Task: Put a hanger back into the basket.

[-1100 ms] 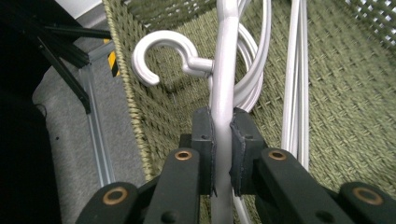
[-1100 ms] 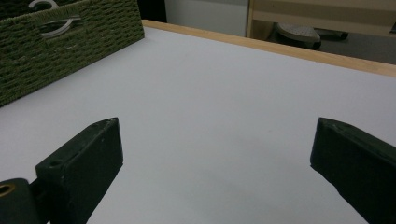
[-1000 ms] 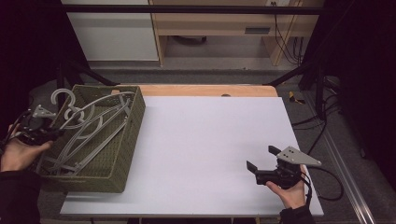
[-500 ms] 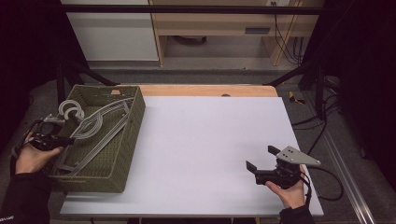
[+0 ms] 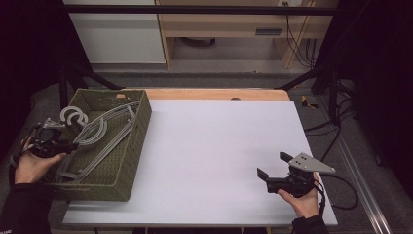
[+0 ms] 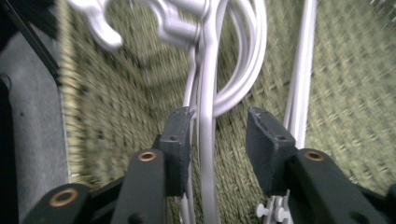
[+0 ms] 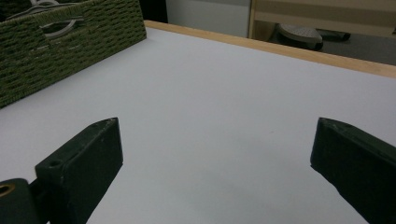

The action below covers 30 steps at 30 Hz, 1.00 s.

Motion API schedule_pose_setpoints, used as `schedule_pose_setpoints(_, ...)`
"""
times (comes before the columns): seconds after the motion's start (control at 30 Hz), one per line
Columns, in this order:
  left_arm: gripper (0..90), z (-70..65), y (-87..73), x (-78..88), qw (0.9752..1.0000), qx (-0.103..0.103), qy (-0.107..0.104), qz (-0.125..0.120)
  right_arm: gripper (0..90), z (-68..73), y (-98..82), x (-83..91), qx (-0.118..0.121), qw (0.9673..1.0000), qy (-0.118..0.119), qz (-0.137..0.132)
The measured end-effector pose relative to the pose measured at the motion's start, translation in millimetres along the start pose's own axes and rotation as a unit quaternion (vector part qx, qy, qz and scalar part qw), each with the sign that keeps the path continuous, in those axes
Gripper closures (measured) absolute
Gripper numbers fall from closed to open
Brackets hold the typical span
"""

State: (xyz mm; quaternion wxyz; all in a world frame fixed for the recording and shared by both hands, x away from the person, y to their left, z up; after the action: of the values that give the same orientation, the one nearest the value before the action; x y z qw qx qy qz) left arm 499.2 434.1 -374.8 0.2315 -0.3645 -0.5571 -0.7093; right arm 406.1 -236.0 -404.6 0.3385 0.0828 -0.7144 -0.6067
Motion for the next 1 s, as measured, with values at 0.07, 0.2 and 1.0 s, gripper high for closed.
schedule_pose_setpoints(0.07,58.2,-1.4,1.4,10.2,0.9997,0.006,-0.001,-0.024,2.7,0.3,0.2,-0.2,0.002,1.0,0.0,-0.001)
schedule_pose_setpoints(0.2,50.8,-7.3,1.8,23.8,0.9976,0.019,-0.012,-0.065,2.7,0.2,0.6,0.5,0.004,1.0,0.0,-0.002)
schedule_pose_setpoints(1.0,11.6,-116.3,-18.7,56.8,0.9475,0.027,-0.179,-0.263,2.2,0.5,0.2,0.8,0.002,0.9999,0.004,-0.013)
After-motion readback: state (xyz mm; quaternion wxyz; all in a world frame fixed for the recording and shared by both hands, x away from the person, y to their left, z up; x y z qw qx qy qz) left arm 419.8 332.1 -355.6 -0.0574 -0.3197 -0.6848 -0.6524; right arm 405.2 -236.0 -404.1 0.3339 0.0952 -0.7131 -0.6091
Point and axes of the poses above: each handheld gripper's, and its own axes: x roughly backward along the jaws, y roughly out of its top, z roughly to its left, the point moved 1 cm from there along -x, roughly forward along the jaws, and after that the axes turned 6 degrees about x, right-handed, at the moved point
